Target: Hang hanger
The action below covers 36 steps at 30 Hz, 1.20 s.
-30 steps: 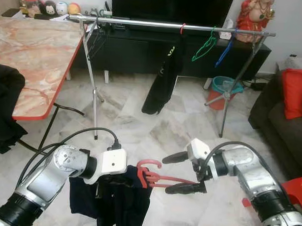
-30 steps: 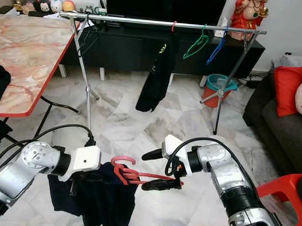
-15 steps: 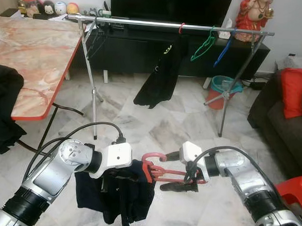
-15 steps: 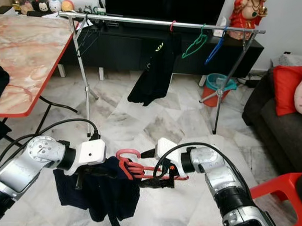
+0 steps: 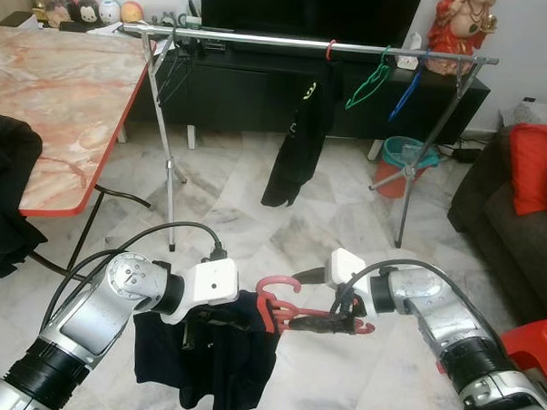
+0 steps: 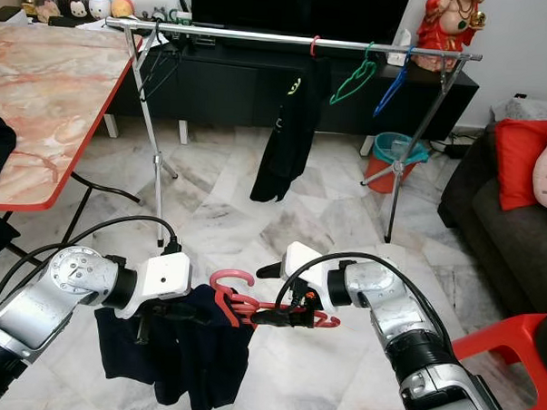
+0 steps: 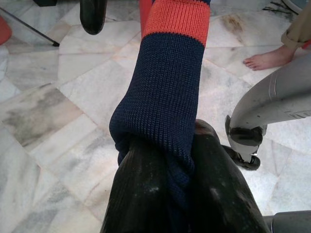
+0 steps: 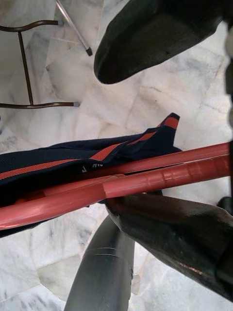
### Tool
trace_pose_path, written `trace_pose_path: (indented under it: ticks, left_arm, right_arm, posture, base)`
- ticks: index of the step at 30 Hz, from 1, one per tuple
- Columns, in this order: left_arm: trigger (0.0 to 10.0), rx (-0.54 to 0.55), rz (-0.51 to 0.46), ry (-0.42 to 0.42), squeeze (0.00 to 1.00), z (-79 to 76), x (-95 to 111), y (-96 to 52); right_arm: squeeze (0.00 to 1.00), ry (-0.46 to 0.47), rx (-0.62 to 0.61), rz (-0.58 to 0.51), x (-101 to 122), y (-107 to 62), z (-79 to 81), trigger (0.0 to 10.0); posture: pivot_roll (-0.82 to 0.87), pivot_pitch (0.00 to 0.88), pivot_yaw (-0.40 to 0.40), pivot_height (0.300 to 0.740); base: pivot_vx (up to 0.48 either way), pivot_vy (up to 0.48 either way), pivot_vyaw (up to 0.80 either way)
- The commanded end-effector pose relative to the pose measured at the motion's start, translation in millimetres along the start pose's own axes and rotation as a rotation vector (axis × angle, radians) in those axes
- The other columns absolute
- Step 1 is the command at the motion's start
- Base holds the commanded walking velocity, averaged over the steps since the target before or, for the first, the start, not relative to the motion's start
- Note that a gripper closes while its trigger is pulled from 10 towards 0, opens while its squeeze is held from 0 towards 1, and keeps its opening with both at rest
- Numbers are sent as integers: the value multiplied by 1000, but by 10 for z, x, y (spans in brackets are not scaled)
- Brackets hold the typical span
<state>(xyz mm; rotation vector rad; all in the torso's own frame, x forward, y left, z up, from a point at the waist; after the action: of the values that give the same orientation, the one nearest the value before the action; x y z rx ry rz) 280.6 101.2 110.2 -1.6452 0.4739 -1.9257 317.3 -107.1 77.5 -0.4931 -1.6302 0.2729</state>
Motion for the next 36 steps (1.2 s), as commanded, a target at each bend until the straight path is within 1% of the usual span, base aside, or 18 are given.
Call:
trace_pose_path:
  ticks: [1, 2, 3, 4, 11, 14, 15, 16, 17, 22, 23, 24, 30, 31, 32, 33, 34, 36]
  left_arm:
    - [10000, -5, -24, 34, 0, 14, 118, -20]
    - [10000, -6, -24, 34, 0, 11, 117, -20]
    - [10000, -6, -23, 34, 0, 9, 115, -18]
    - [10000, -6, -23, 34, 0, 7, 115, -16]
    - [10000, -11, -24, 36, 0, 0, 116, -6]
    - [10000, -13, -22, 36, 0, -5, 116, -5]
    - [10000, -13, -21, 36, 0, -6, 113, -6]
    - [10000, -13, -21, 36, 0, -5, 113, -6]
    - [10000, -13, -20, 37, 0, 4, 115, -9]
    - [10000, -9, -22, 34, 0, 12, 120, -6]
    - [10000, -8, -22, 33, 0, 14, 119, -4]
    - [10000, -7, -23, 32, 0, 18, 121, -6]
    - [10000, -4, -27, 28, 0, 22, 130, -7]
    - [10000, -5, -26, 28, 0, 24, 128, -5]
    - [10000, -5, -25, 29, 0, 25, 128, -5]
    - [10000, -4, -25, 30, 0, 27, 130, -3]
    - [10000, -4, -26, 30, 0, 27, 133, -2]
    - [10000, -4, -30, 30, 0, 24, 143, -5]
  right_arm:
    - [0, -8, -7, 1, 20, -22, -36, 0]
    - [0, -4, 6, 2, 11, -16, -16, 0]
    - [0, -7, 9, 4, 6, -14, -8, 2745]
    - [0, -5, 12, 6, -2, -11, 0, 10000]
    - [0, -15, 18, 13, -24, 23, 19, 10000]
    - [0, -5, 13, 5, -14, 37, 11, 10000]
    - [294, 5, 10, -2, -6, 45, 6, 10000]
    - [294, 6, 11, -3, -4, 47, 5, 10000]
    - [1000, 3, 14, -3, 5, 49, 0, 10000]
    - [1000, -9, 6, -5, 22, 44, -17, 10000]
    - [863, -12, 6, -3, 22, 44, -17, 10000]
    - [0, -15, 5, 0, 21, 41, -19, 10000]
    - [0, -15, 2, 8, 1, 42, -18, 10000]
    - [0, -15, 2, 11, -7, 45, -17, 9451]
    - [0, -14, 3, 14, -11, 47, -16, 9451]
    - [0, -12, 0, 14, -14, 47, -19, 3608]
    - [0, -9, -2, 12, -12, 47, -22, 0]
    - [0, -4, 1, 6, -1, 52, -20, 0]
  posture:
    - [162, 34, -128, 736]
    - [162, 34, -128, 736]
    - [162, 31, -129, 736]
    - [162, 31, -129, 736]
    - [166, 11, -124, 736]
    - [170, 2, -122, 736]
    - [170, 2, -122, 736]
    - [170, 2, -122, 736]
    - [169, 2, -120, 736]
    - [162, 20, -122, 736]
    - [162, 12, -119, 736]
    - [161, 23, -121, 736]
    - [161, 28, -124, 736]
    - [161, 27, -124, 736]
    - [161, 26, -124, 736]
    - [163, 29, -124, 736]
    - [163, 29, -124, 736]
    - [162, 31, -124, 736]
  base:
    - [0, 0, 0]
    - [0, 0, 0]
    - [0, 0, 0]
    - [0, 0, 0]
    - [0, 0, 0]
    - [0, 0, 0]
    - [0, 0, 0]
    - [0, 0, 0]
    - [0, 0, 0]
    - [0, 0, 0]
    - [0, 0, 0]
    - [0, 0, 0]
    - [0, 0, 0]
    - [0, 0, 0]
    - [0, 0, 0]
    - [0, 0, 0]
    - [0, 0, 0]
    - [0, 0, 0]
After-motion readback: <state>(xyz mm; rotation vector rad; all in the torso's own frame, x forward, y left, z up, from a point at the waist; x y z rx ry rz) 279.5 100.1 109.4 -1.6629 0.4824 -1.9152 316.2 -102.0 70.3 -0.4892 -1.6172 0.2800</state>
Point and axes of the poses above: a point about 5 cm out from each wrist's last joint towards the gripper, its own y axis pointing out of the wrist towards the gripper, its own x axis along the axis of the wrist's last joint, z = x × y, the point moved 4 cm from there along y, pointing out of the wrist towards the gripper, and after that the axes turned 4 degrees about -y, right-handed, at the moved point
